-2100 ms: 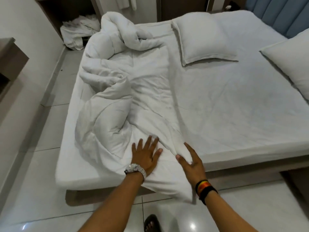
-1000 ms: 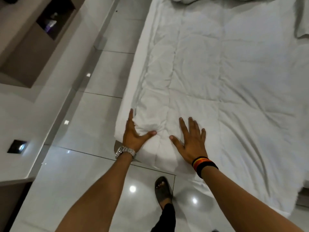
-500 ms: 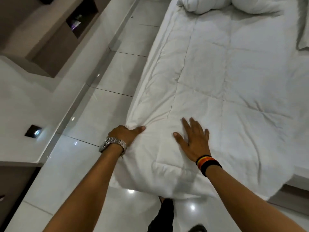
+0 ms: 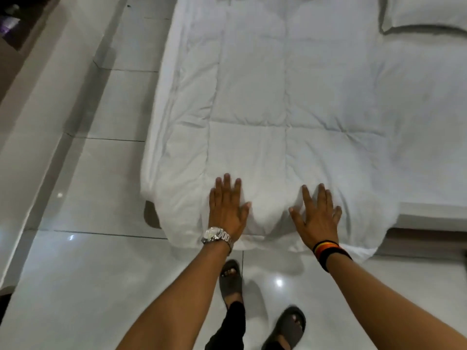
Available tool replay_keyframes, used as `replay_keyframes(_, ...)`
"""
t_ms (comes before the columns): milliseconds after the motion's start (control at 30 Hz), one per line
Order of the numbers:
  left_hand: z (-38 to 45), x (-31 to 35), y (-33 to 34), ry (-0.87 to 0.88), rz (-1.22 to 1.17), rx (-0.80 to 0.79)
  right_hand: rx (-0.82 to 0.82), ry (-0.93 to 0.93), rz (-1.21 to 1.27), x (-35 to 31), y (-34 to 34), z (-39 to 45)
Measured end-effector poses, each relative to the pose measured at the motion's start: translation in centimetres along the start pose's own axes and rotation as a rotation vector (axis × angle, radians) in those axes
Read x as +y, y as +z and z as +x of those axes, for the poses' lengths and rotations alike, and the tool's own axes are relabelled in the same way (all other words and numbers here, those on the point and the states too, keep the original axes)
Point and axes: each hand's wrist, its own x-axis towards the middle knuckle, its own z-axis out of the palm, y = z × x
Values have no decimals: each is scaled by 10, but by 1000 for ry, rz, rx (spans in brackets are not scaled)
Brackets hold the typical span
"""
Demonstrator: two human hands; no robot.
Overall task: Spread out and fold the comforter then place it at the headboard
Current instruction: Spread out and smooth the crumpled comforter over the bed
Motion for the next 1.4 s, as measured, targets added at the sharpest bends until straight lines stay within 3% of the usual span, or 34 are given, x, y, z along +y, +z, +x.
replay_keyframes(200,42,85,47,245,123,-114,194,382,312,91,-16,-8)
replay_keyframes(300,55,124,65,280,158,-132,144,564,556,134,-20,1)
replay_keyframes(500,66,175,82,239,159,-134,140,517,830,173,-27,22)
replay_keyframes(633,57,205,80,203,124,-164,258,460,876,207,-40,-5)
replay_keyframes(800,33,216,77,175,213,-355,58,539,715,235,-48,-37)
replay_keyframes(867,36,207,62,179,129,-355,144,526,591,215,-54,-31)
replay_keyframes(967,42,172,25,135,62,-225,278,281,438,161,-68,-11)
replay_keyframes(1167,99,24,-80,-288,16,126,139,-159,316,1,-85,80)
replay_keyframes(1267,148,-52,-117,-494,-63,227,115,-214,251,-79,-70,128)
replay_keyframes(1400,230,-123,-137,-557,-284,182,117,-208,218,-166,-40,181)
